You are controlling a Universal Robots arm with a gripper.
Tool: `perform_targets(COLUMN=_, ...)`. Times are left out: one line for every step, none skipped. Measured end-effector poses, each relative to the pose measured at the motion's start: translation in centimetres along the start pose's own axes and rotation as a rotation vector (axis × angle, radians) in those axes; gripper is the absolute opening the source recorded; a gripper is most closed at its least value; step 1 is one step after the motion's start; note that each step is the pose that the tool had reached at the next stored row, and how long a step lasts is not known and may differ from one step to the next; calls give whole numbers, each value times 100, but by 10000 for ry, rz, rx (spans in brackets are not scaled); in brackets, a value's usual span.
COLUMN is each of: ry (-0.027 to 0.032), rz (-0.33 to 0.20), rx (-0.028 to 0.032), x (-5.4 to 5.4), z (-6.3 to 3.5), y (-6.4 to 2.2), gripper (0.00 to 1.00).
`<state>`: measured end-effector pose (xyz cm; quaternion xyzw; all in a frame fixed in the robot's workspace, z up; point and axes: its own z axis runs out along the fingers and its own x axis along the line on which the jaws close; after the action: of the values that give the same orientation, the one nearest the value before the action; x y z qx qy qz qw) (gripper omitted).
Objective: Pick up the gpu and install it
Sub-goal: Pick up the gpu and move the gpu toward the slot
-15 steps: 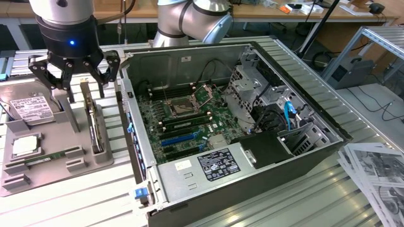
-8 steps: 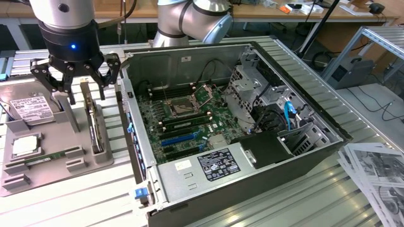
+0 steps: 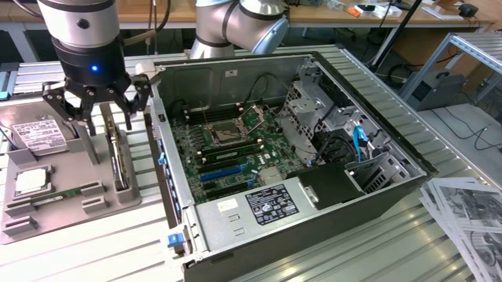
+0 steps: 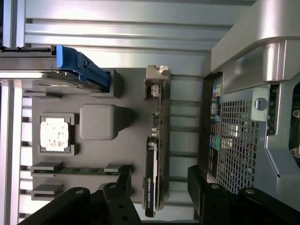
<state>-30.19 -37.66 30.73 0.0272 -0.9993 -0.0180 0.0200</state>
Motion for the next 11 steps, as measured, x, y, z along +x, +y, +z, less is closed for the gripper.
perform_targets(ry=1, rz=0, rx=1, x=0, z=10, y=0, gripper=60)
perform_targets(ry=1, rz=0, rx=0, x=-1, z=24, y=-1, gripper=60)
perform_targets(ry=1, rz=0, rx=0, x=-1, z=36, y=-1, gripper=60)
perform_targets(ry=1, rz=0, rx=0, x=-2, z=48, y=-2, gripper=60)
perform_targets(ry=0, rz=0, rx=0, x=-2, z=61, y=-2, gripper=60)
perform_targets(ry=1, rz=0, rx=0, x=-3, z=74, y=-3, gripper=60)
perform_targets(ry=0, rz=0, rx=0, x=-4, z=101, y=-4, gripper=60)
perform_targets(ry=0, rz=0, rx=0, x=-5, z=126, y=-5, gripper=60)
perform_targets(ry=0, rz=0, rx=0, x=-6, z=142, y=-5, gripper=60)
perform_targets(ry=0, rz=0, rx=0, x=-6, z=152, y=-6, gripper=60)
perform_targets(ry=0, rz=0, rx=0, x=-6, z=163, y=-6, gripper=60)
